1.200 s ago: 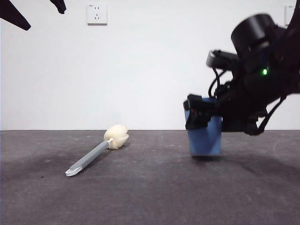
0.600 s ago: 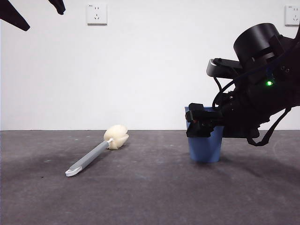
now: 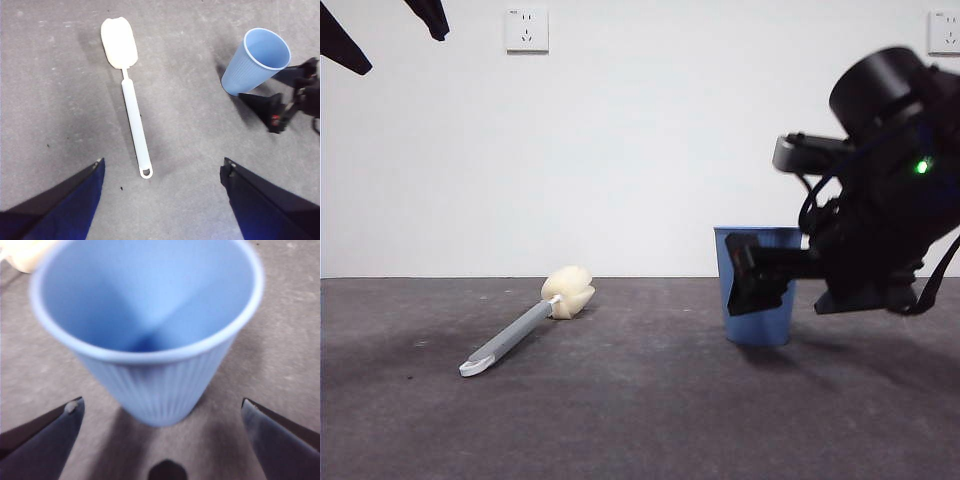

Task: Pick up the cup brush,pick up the cup,insert the brush into the cup,clean the cup,put the cup brush back,put the cup back to the fixed position on the table

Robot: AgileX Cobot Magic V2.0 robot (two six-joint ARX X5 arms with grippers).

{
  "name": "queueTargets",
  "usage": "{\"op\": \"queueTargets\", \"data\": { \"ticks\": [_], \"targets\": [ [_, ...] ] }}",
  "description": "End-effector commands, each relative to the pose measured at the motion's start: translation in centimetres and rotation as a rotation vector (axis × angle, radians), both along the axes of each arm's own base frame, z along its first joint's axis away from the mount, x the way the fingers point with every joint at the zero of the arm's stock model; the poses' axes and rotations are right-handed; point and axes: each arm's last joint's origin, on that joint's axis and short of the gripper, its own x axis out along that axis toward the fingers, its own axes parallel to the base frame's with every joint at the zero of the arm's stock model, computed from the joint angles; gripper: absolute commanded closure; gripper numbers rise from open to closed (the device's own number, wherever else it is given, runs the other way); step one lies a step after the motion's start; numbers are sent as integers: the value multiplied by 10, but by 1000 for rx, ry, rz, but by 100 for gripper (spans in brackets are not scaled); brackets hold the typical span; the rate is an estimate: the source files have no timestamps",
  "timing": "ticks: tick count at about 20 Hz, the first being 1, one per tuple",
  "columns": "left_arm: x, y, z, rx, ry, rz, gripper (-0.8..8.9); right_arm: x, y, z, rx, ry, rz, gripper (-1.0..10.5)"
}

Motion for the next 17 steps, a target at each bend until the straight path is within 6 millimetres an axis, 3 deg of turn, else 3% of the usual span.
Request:
{"op": "queueTargets", "data": {
  "ticks": [1,3,7,10,13,16,17],
  "targets": [
    [0,0,0,9,-5,-9,423,-11,1,12,21,46,-1,372],
    [-1,0,-1,14,6,-9,423,-28,2,26,49,133,-16,376],
    [-5,1,-5,46,54,-62,423,-85,6,64,47,251,92,382],
    [-9,1,-8,39,102,-152,433,-127,-5,90,68,346,203,384],
    [-14,0,-10,5,160,-235,437,-154,-23,116,97,409,252,398],
    [-18,-1,-12,-22,210,-304,480,-171,-38,141,131,400,279,648],
    [-19,0,-13,-25,223,-312,649,-176,-42,147,143,386,284,792]
  ]
}}
